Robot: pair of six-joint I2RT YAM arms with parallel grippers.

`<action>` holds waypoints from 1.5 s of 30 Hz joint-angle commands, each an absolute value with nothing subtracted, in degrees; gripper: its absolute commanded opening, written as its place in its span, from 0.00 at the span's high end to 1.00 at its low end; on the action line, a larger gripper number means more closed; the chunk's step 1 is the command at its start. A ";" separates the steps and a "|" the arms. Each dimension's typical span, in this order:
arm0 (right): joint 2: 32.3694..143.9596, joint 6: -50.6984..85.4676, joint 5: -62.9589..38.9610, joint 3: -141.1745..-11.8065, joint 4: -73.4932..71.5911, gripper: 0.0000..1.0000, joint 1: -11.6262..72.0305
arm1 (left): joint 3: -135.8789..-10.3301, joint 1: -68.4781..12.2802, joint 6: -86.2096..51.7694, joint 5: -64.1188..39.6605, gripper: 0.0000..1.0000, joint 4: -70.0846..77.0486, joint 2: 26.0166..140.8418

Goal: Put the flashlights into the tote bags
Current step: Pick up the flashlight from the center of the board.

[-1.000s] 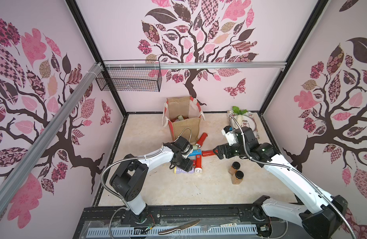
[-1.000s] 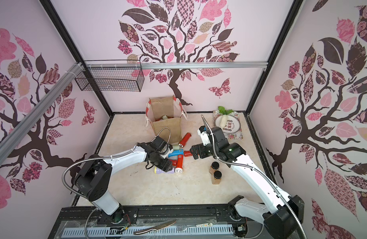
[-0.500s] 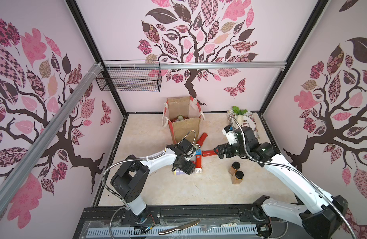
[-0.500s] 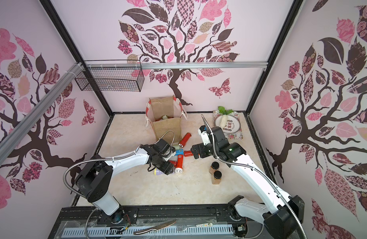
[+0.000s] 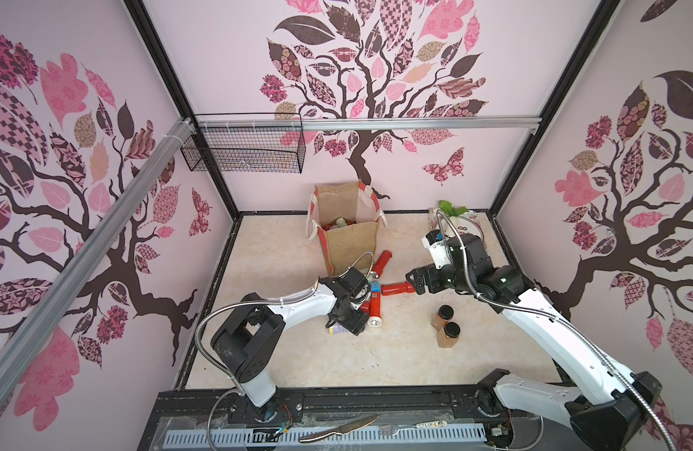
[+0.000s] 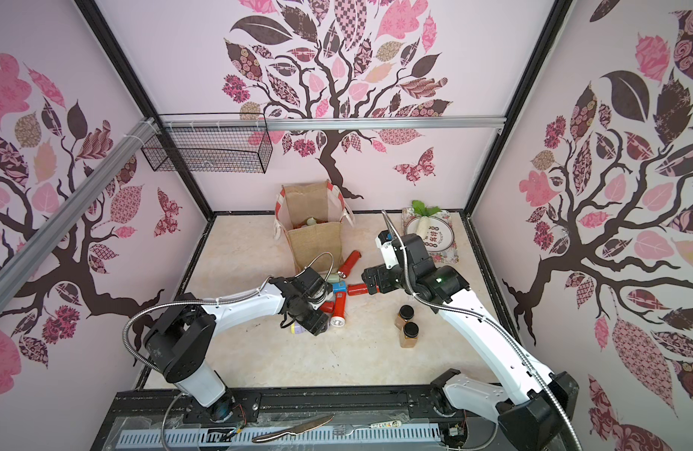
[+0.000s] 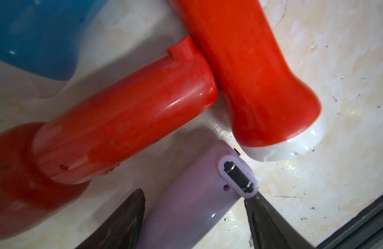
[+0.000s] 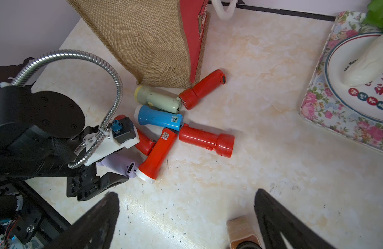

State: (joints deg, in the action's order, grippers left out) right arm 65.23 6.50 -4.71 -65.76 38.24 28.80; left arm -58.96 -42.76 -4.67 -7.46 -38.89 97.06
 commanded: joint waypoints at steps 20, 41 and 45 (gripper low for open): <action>63.37 4.17 -1.21 -69.87 38.93 0.00 28.78 | -55.64 -47.11 -11.23 -3.88 0.56 -37.74 98.17; 61.68 6.68 -4.56 -64.11 38.29 0.00 28.78 | -59.89 -47.11 -25.10 2.02 0.89 -44.42 74.00; 62.72 6.72 -4.75 -65.04 37.96 0.00 28.80 | -67.80 -47.07 -24.55 5.71 0.91 -48.71 72.90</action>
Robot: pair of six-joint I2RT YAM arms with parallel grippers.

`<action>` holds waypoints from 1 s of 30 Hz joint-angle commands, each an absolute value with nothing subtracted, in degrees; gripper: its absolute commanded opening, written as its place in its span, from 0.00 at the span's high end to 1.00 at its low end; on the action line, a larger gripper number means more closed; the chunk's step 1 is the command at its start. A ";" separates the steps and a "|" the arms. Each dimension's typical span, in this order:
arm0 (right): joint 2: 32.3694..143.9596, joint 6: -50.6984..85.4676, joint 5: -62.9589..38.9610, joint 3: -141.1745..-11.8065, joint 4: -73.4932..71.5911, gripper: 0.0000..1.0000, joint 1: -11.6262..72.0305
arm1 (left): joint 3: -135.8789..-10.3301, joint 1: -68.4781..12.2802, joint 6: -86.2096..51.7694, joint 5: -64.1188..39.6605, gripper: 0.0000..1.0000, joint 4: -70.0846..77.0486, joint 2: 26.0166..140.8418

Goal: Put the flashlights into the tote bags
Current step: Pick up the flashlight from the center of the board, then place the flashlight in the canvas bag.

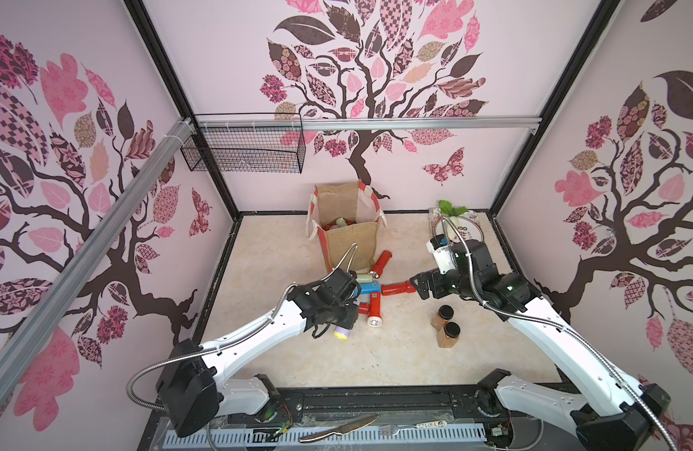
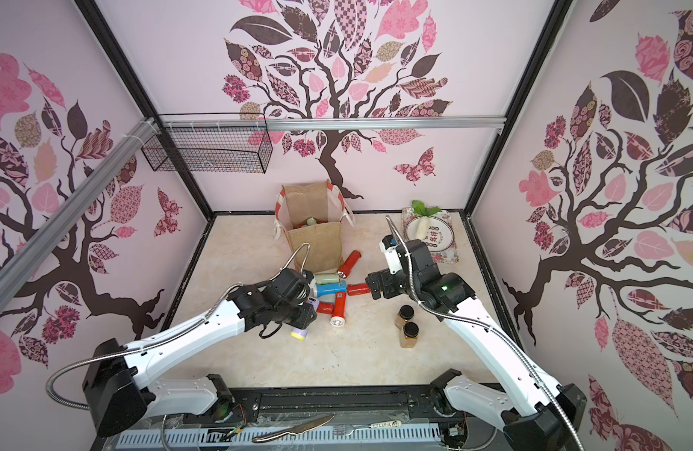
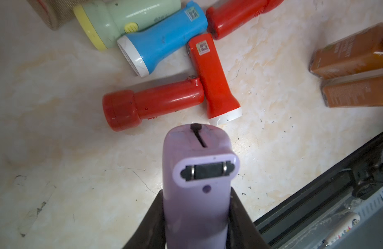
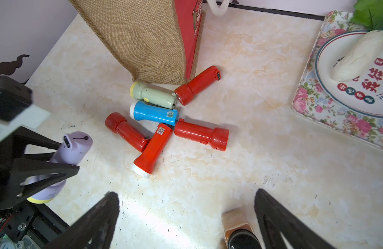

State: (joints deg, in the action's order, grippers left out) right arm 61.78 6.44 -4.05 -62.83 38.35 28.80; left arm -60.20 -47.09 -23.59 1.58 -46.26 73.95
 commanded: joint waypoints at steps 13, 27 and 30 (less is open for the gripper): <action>64.29 6.76 -6.31 -67.99 38.23 0.00 28.80 | -95.47 -40.12 -22.10 10.26 0.96 -51.96 83.45; 62.16 5.81 -8.41 -65.60 36.05 0.00 28.78 | -118.75 -32.04 -17.93 13.56 0.97 -46.39 101.00; 61.62 5.63 -9.59 -65.01 35.01 0.00 28.78 | -119.76 -29.84 -18.06 12.17 0.97 -42.69 103.34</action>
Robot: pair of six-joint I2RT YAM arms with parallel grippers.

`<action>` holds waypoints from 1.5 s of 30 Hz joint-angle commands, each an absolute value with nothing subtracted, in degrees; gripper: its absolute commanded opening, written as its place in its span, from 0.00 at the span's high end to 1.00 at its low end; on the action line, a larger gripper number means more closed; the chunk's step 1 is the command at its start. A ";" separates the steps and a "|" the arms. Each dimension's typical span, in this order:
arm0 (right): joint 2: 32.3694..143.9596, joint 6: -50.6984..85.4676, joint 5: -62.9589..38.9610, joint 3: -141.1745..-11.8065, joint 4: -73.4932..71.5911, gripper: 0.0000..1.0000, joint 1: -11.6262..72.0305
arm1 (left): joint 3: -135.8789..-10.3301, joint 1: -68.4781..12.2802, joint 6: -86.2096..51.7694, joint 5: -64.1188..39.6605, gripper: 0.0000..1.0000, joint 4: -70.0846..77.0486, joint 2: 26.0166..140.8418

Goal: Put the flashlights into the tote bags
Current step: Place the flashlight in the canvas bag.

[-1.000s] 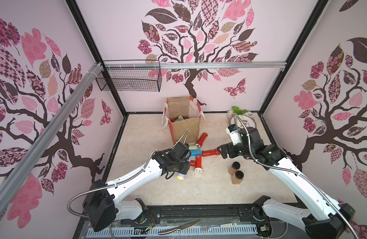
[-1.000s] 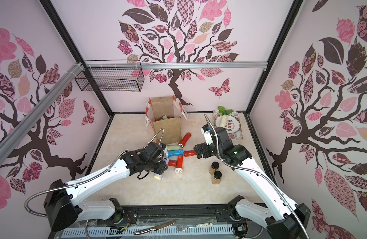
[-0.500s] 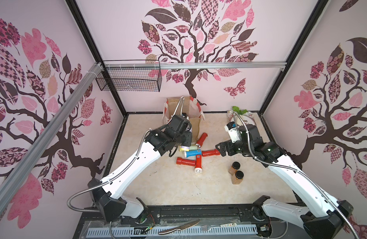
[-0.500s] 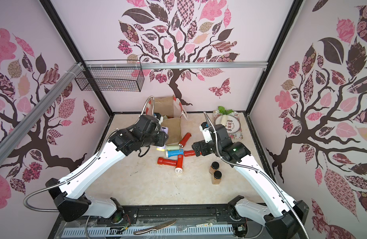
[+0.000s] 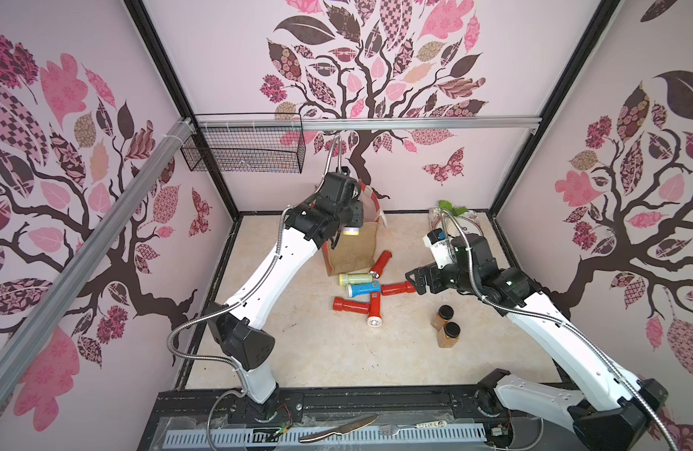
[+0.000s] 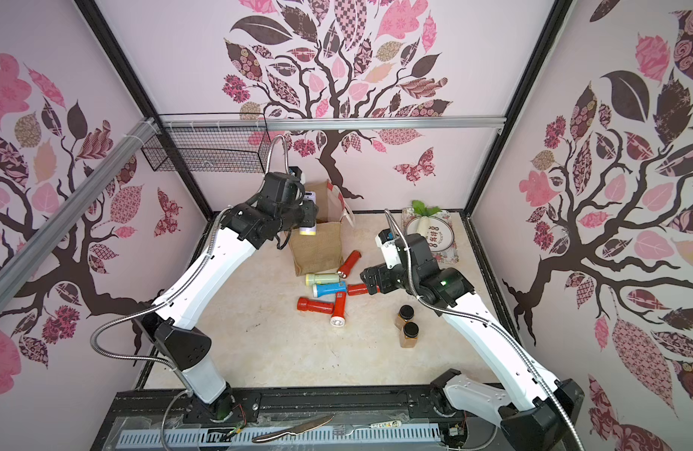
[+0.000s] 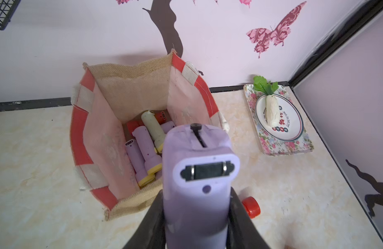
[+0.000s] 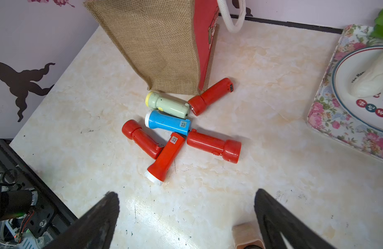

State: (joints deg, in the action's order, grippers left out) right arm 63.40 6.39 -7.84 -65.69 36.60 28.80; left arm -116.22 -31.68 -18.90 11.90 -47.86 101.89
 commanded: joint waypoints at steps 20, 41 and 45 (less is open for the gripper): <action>62.53 6.05 -12.58 -66.05 34.83 0.00 28.76 | -134.47 -20.72 -17.60 12.31 0.97 -35.84 126.86; 64.59 5.89 -12.05 -67.43 34.27 0.00 28.83 | -127.32 -19.60 -17.92 11.55 0.50 -32.55 127.06; 64.64 5.80 -11.55 -67.96 34.48 0.00 28.75 | -125.62 -19.60 -17.01 12.13 0.44 -31.58 124.78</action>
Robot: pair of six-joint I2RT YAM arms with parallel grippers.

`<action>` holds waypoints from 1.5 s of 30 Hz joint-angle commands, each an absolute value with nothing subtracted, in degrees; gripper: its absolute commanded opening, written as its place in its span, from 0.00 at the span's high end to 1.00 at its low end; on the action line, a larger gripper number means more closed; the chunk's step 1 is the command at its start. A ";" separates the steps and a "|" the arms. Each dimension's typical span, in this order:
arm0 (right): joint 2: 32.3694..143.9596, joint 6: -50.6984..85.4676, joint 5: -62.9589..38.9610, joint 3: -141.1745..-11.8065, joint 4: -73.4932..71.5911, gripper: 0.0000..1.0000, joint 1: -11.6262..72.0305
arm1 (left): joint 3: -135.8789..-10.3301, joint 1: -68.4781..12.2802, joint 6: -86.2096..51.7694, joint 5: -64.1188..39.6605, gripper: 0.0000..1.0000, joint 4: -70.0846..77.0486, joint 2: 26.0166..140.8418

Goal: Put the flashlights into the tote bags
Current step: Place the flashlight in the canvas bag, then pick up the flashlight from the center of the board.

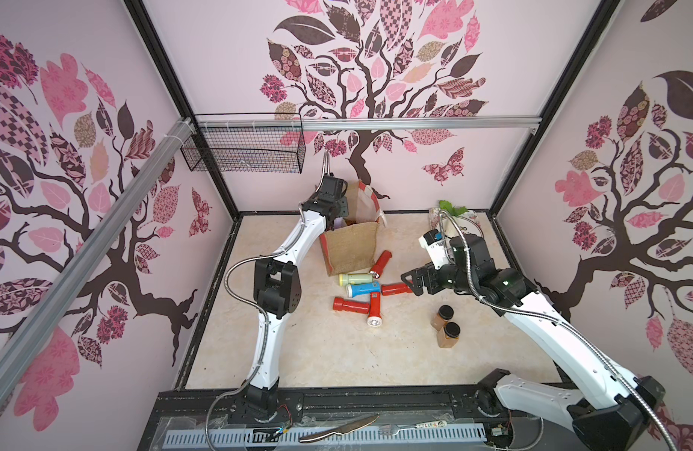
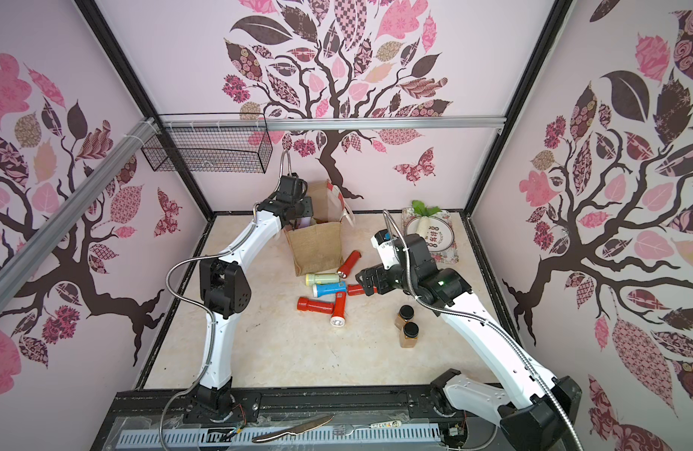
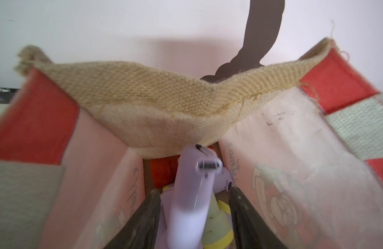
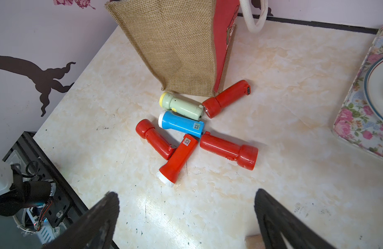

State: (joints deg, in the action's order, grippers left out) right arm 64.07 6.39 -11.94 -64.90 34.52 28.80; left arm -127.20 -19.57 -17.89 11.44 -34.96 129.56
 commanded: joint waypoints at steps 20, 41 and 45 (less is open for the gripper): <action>68.72 8.06 -8.29 -69.68 35.75 0.00 28.78 | -113.35 -22.26 -16.11 4.25 0.35 -32.69 106.34; 83.26 21.35 -4.25 -71.29 29.58 0.00 28.72 | -75.27 -30.76 -22.99 -3.50 0.30 -30.61 70.88; 87.62 27.39 -3.60 -72.26 25.78 0.00 28.41 | -68.82 -30.93 -23.92 -4.58 0.29 -30.09 65.71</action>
